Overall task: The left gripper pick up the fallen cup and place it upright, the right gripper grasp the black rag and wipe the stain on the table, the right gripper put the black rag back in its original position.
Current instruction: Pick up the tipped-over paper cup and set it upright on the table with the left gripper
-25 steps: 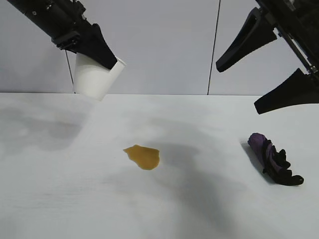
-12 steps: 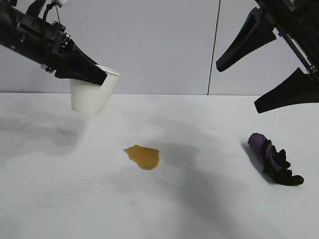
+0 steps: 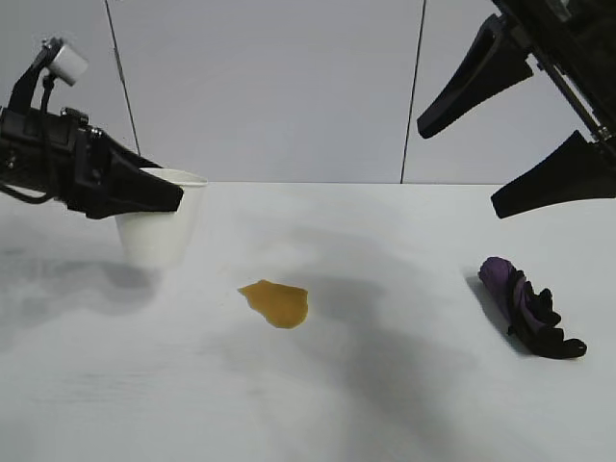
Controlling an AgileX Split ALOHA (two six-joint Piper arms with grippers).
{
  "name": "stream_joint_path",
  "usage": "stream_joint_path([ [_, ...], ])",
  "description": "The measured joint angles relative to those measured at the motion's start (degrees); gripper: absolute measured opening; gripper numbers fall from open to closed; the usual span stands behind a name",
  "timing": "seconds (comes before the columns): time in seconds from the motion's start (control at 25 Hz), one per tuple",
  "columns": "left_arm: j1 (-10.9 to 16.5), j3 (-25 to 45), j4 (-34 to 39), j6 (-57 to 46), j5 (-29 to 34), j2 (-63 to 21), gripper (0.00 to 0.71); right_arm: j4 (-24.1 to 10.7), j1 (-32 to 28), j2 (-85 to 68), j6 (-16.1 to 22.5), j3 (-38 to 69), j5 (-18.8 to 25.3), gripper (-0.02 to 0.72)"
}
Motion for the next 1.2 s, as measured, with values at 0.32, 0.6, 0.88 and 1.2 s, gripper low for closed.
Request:
stream_joint_path([
  [0.32,0.0,6.3,-1.8,9.5,-2.8,0.0,0.423,0.0,0.0,0.0,0.0,0.0,-0.1,0.568],
  [0.6,0.0,6.5,-2.0,10.1,-3.4,-0.2,0.423,0.0,0.0,0.0,0.0,0.0,-0.7,0.568],
  [0.88,0.0,6.5,-2.0,10.1,-3.4,-0.3,0.423,0.0,0.0,0.0,0.0,0.0,-0.9,0.568],
  [1.2,0.0,6.5,-2.0,10.2,-4.2,-0.3,0.423,0.0,0.0,0.0,0.0,0.0,-1.0,0.568],
])
